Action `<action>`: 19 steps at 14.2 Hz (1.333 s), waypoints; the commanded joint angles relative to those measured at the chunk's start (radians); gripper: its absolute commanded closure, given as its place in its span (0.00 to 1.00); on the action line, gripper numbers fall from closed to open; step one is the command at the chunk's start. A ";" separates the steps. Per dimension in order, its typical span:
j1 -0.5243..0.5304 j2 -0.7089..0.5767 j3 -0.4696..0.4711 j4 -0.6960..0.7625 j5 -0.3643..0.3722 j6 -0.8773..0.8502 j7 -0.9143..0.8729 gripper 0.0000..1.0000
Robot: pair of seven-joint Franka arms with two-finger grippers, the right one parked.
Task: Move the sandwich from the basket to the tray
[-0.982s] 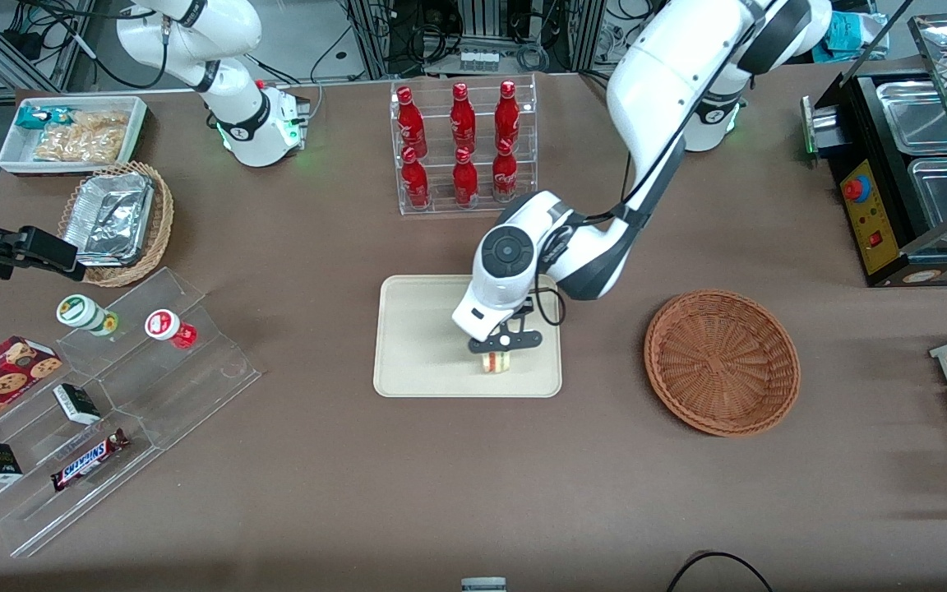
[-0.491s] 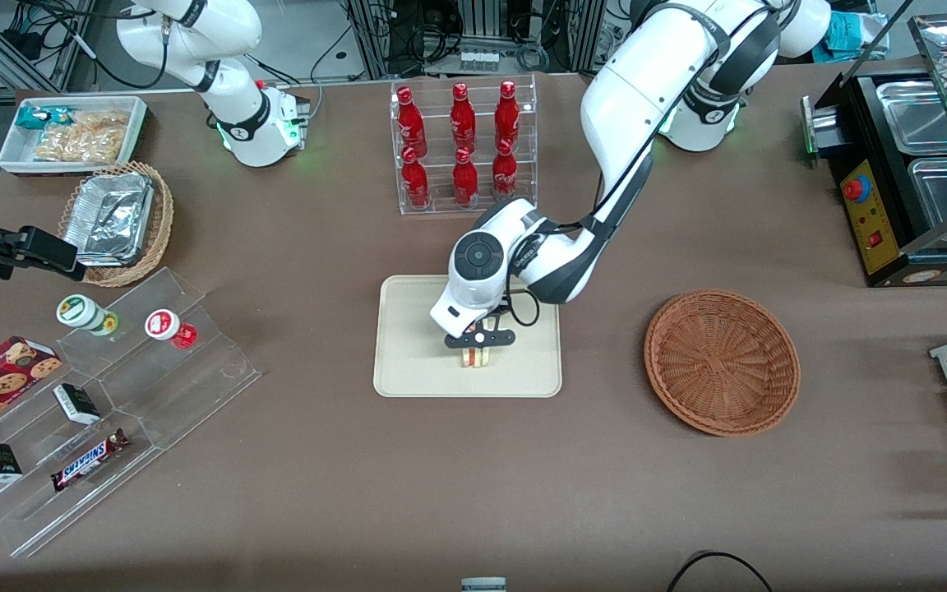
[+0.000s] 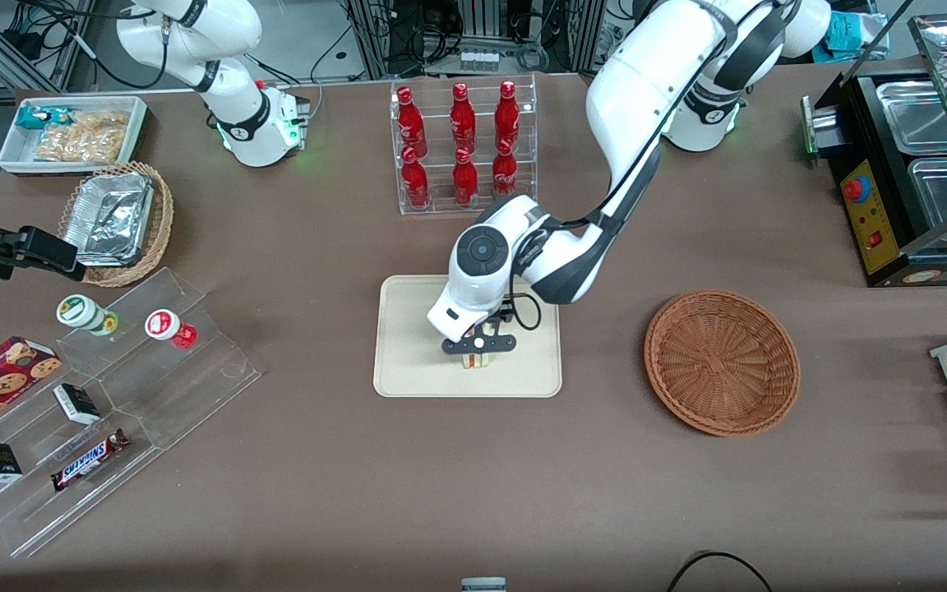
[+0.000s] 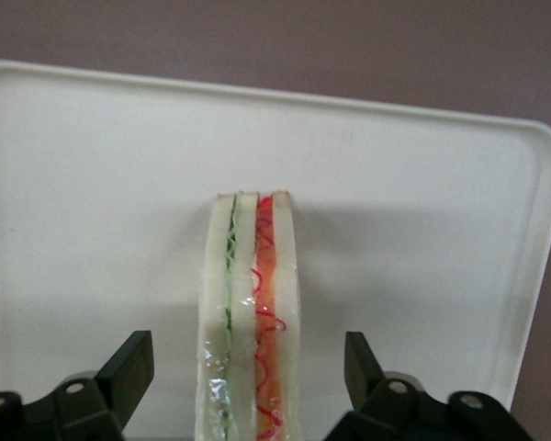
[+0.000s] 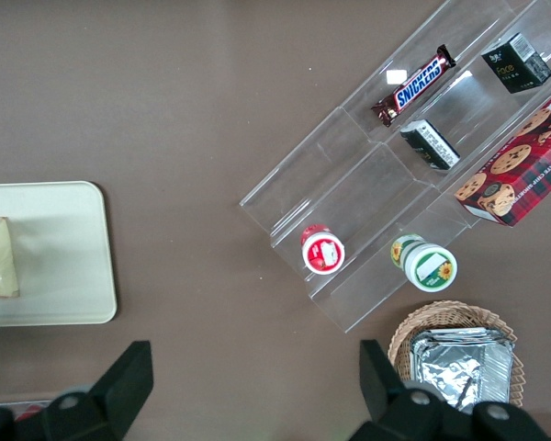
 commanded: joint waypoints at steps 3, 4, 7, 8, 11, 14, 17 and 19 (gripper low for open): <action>0.135 -0.202 0.016 -0.115 0.016 -0.177 0.064 0.00; 0.171 -0.251 0.017 -0.176 0.018 -0.175 0.128 0.00; 0.306 -0.387 0.017 -0.339 0.016 -0.175 0.294 0.00; 0.352 -0.438 0.017 -0.391 0.016 -0.180 0.357 0.00; 0.471 -0.600 0.017 -0.560 0.015 -0.180 0.497 0.00; 0.561 -0.711 0.017 -0.629 0.015 -0.210 0.555 0.00; 0.641 -0.771 0.017 -0.616 0.012 -0.305 0.673 0.00; 0.666 -0.791 0.017 -0.593 0.012 -0.333 0.695 0.00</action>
